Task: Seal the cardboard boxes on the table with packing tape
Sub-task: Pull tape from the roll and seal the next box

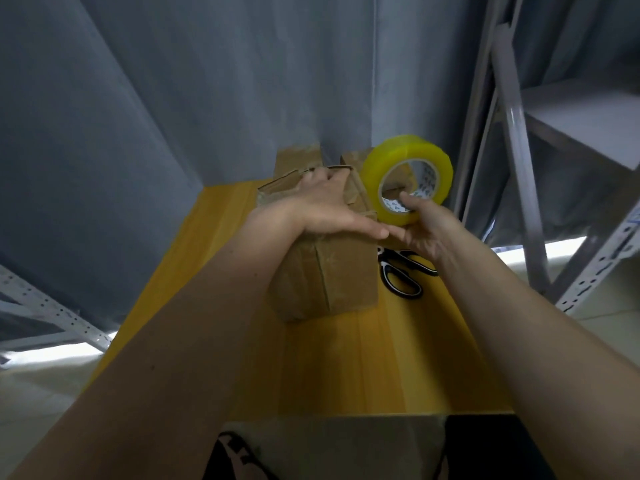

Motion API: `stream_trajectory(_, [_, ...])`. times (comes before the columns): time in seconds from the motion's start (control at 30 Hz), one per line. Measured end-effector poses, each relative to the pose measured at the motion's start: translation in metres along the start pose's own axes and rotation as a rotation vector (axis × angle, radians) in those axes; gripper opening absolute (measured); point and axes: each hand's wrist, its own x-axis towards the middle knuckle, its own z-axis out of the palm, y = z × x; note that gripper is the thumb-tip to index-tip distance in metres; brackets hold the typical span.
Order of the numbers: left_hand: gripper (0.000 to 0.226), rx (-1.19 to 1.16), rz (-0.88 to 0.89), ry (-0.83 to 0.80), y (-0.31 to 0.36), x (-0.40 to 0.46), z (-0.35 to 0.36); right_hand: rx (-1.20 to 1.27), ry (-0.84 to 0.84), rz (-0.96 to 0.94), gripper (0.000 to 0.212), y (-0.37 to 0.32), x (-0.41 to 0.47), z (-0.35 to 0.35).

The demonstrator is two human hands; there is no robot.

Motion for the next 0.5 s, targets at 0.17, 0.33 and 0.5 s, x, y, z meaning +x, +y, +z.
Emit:
stream_trajectory(0.17, [0.13, 0.024, 0.093, 0.16, 0.001, -0.001, 0.007, -0.032, 0.015, 0.01, 0.039, 0.013, 0.001, 0.001])
stream_trajectory(0.33, [0.132, 0.026, 0.069, 0.028, 0.0, 0.005, -0.003, -0.048, 0.038, -0.008, 0.043, 0.013, 0.002, 0.0])
stream_trajectory(0.5, [0.149, 0.068, 0.057, -0.002, -0.001, 0.01, -0.007, -0.063, 0.033, -0.011, 0.042, 0.015, 0.003, -0.001])
